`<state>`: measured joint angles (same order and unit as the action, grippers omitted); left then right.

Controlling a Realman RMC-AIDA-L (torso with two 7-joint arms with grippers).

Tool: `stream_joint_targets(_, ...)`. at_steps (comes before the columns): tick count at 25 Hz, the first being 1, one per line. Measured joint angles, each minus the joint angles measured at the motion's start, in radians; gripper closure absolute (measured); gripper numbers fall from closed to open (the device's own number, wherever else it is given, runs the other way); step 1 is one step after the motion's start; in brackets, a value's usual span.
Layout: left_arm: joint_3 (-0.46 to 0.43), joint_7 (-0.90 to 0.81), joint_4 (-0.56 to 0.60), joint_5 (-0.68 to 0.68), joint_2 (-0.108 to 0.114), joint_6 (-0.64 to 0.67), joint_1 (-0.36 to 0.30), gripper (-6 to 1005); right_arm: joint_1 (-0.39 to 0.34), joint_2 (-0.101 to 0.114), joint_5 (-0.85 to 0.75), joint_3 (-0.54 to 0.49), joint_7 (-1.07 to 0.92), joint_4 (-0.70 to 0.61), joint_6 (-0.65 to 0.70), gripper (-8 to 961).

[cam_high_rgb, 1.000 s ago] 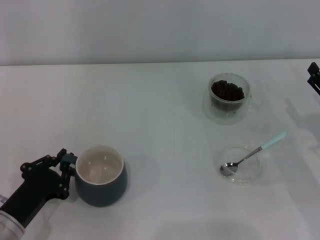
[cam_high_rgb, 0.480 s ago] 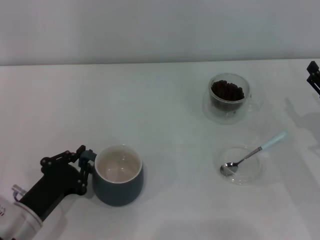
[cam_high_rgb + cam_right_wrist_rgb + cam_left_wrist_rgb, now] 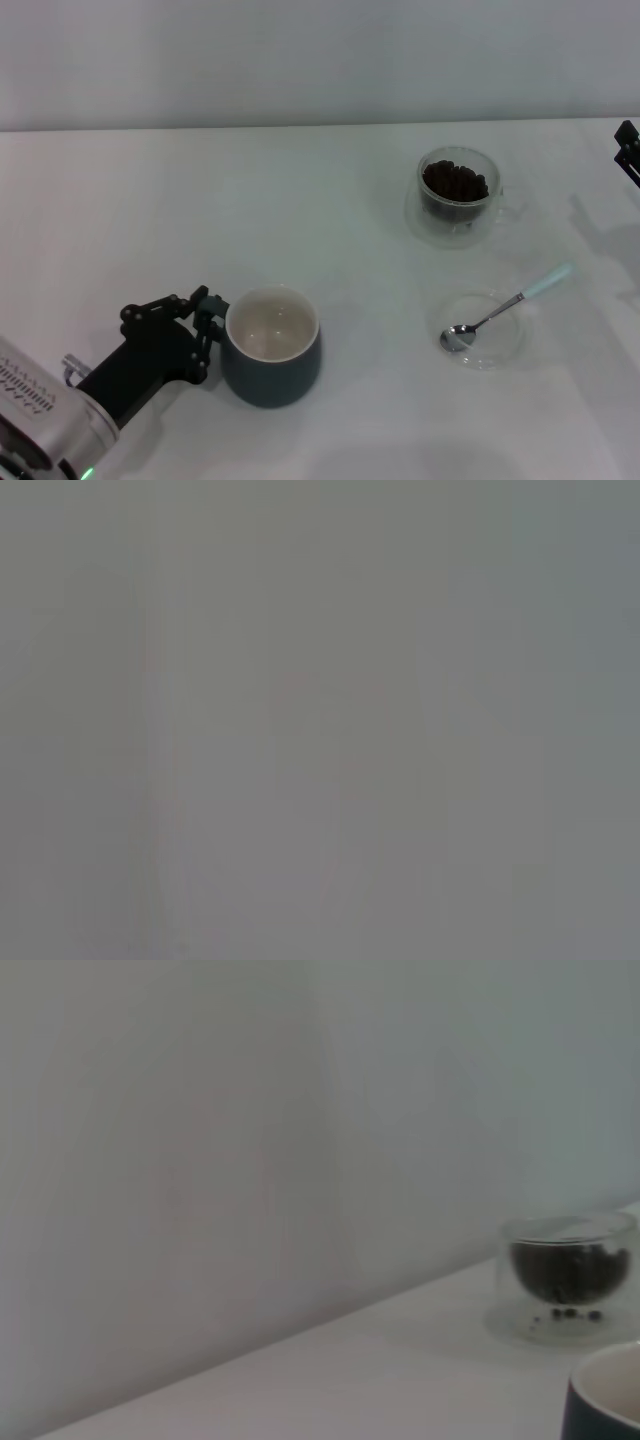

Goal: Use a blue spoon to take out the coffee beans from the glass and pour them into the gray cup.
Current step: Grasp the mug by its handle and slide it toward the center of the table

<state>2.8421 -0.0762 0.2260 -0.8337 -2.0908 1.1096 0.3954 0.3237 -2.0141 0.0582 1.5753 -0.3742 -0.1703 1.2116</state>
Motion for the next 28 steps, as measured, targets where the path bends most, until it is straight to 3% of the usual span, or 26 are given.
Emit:
stream_joint_targets(8,-0.004,0.0,0.003,0.014,0.0,-0.013,-0.004,889,0.0,0.001,0.0,0.0,0.0,0.0,0.0,83)
stream_joint_targets(22,-0.012,-0.001,0.014,-0.06,0.003,0.02,-0.063,654,-0.007,0.003,0.0,0.0,0.002,0.0,0.014,83)
stream_joint_targets(28,-0.017,-0.001,0.013,-0.072,0.005,0.057,-0.094,358,-0.005,0.003,0.0,0.0,0.002,0.0,0.015,83)
